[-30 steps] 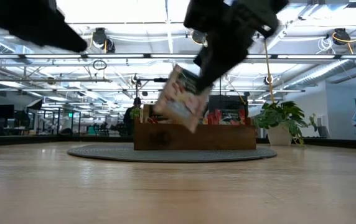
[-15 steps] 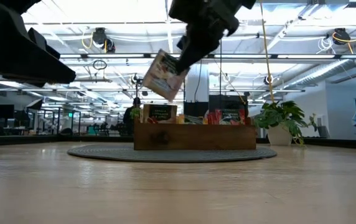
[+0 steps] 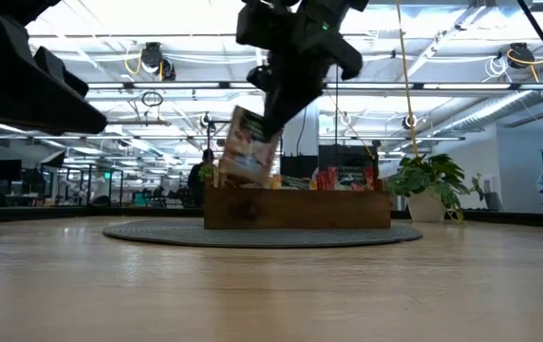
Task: Pick & Place Tea
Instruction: Put the light brown tea sachet into the left section of the wooden organizer
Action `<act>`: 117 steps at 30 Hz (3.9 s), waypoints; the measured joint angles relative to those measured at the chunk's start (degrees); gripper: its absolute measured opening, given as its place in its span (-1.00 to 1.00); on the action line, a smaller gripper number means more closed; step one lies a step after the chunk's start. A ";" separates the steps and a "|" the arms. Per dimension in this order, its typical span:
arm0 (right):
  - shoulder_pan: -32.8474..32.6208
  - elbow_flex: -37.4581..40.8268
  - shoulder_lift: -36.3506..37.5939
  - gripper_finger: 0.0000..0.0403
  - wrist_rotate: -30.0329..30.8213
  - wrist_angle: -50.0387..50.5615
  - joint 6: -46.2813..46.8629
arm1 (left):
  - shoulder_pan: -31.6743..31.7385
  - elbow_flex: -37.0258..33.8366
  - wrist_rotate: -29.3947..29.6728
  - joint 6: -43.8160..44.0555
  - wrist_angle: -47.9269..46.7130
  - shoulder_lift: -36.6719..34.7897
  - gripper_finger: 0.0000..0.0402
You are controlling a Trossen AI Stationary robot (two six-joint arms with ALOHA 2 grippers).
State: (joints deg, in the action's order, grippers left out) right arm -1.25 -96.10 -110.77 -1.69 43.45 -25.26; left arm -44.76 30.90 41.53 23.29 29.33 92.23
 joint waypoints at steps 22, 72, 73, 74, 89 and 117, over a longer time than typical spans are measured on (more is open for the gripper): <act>2.81 0.07 -3.82 -1.00 18.20 -8.09 -8.33 | -2.56 0.02 2.00 7.70 -2.67 0.42 -0.88; -6.80 8.77 -10.18 -1.00 40.99 -20.41 -0.10 | -2.32 0.02 2.02 7.08 -2.40 0.42 -0.88; -6.80 8.77 -10.18 -1.00 41.17 -20.38 -0.71 | -2.13 0.02 2.02 6.77 -2.40 0.42 -0.88; -6.82 8.77 -10.13 -1.00 42.37 -20.32 -1.45 | -1.91 0.02 2.02 6.36 -2.41 0.42 -0.88; -10.12 7.61 -8.63 -1.00 42.41 -18.64 -10.79 | 1.75 0.02 -2.56 2.76 -2.55 0.42 -0.88; -5.95 7.61 -8.63 -0.30 32.21 -20.70 -1.81 | 1.78 0.02 -2.68 3.59 -2.57 0.42 -0.88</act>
State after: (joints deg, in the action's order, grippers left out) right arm -7.20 -88.49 -119.39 30.51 22.75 -27.07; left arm -42.98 30.92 38.85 26.87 26.76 92.64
